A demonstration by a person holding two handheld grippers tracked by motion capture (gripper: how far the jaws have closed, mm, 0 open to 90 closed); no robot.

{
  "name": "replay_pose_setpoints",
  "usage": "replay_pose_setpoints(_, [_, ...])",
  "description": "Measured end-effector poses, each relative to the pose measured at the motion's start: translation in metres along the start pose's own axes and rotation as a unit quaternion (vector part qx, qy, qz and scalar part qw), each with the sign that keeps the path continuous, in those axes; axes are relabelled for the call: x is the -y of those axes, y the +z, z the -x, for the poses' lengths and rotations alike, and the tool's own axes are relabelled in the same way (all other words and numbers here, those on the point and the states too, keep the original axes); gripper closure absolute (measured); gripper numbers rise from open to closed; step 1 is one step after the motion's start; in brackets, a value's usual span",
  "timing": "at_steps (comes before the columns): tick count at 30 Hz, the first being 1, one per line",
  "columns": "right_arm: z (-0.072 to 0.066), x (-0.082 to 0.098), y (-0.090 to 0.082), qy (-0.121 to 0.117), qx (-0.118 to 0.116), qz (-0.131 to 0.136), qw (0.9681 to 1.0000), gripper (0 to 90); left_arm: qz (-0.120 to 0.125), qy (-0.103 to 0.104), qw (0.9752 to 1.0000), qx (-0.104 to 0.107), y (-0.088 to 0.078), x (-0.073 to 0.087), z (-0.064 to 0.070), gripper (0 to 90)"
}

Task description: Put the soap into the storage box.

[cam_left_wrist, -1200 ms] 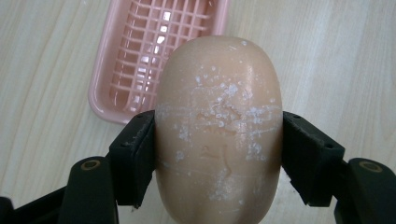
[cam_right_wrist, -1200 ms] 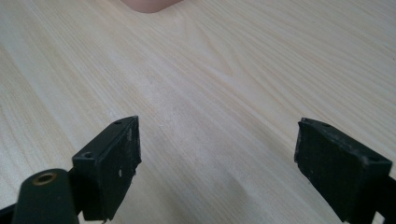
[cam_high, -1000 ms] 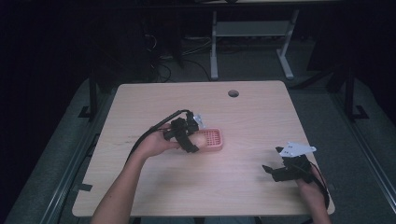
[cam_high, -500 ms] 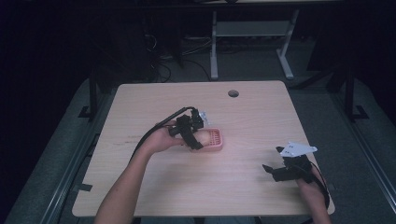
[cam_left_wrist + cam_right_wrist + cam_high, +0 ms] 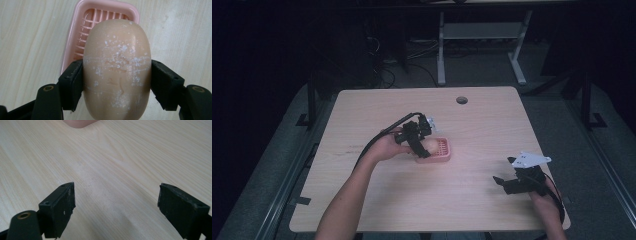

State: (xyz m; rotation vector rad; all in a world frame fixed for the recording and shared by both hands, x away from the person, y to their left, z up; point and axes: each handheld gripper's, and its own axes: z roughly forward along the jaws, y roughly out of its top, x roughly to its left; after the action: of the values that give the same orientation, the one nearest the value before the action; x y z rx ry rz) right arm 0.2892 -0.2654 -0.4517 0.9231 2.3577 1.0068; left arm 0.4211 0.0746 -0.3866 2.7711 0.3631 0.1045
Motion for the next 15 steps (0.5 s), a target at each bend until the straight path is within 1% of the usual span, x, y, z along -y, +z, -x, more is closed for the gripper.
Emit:
replay_pose_setpoints(4, [0.000,0.000,0.000,0.000,0.001,0.000,1.0000,13.9,0.003,0.001,1.0000,-0.002,-0.001,-0.005,-0.002,32.2])
replay_pose_setpoints(8, [0.000,0.000,0.000,0.000,0.001,0.001,1.0000,13.9,0.000,0.005,1.0000,-0.004,-0.002,-0.009,-0.004,32.2])
replay_pose_setpoints(11, [0.000,0.000,0.000,0.000,0.001,0.001,1.0000,13.9,0.002,0.004,1.0000,-0.003,-0.003,-0.013,-0.006,32.2])
replay_pose_setpoints(13, [0.000,0.000,0.000,0.000,0.001,0.001,1.0000,13.9,-0.001,0.009,0.9999,-0.005,-0.003,-0.015,-0.007,32.2])
replay_pose_setpoints(15, [0.000,0.000,0.000,0.000,0.001,0.001,1.0000,13.9,0.005,0.005,1.0000,-0.002,-0.003,-0.015,-0.007,32.2])
